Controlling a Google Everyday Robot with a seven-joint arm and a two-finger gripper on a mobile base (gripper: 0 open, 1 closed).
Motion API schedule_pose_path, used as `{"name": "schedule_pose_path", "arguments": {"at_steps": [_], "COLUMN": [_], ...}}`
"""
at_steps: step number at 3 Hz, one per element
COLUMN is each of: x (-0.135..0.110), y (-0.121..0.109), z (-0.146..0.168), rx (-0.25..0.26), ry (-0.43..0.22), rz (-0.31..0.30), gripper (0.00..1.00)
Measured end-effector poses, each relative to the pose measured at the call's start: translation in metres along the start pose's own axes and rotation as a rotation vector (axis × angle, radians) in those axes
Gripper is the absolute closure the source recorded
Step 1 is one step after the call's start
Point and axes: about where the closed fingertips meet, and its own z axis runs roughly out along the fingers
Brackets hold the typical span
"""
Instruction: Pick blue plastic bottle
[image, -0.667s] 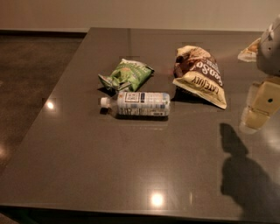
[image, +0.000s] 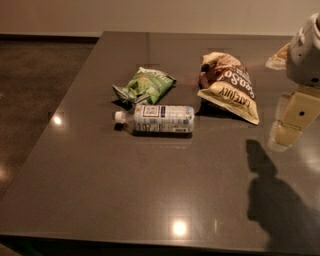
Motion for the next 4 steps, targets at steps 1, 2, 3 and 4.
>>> {"name": "schedule_pose_path", "arguments": {"at_steps": [1,2,3,4], "x": [-0.037,-0.074,-0.097,-0.129], "y": [-0.008,-0.013,-0.017,-0.015], "z": [0.028,0.064,0.088,0.118], "rx": [-0.047,-0.098,-0.129,-0.174], "ry": [-0.039,-0.048,-0.052,-0.045], "rz": [-0.038,-0.076,-0.095,-0.130], "gripper": [0.00,0.00,0.00,0.00]}}
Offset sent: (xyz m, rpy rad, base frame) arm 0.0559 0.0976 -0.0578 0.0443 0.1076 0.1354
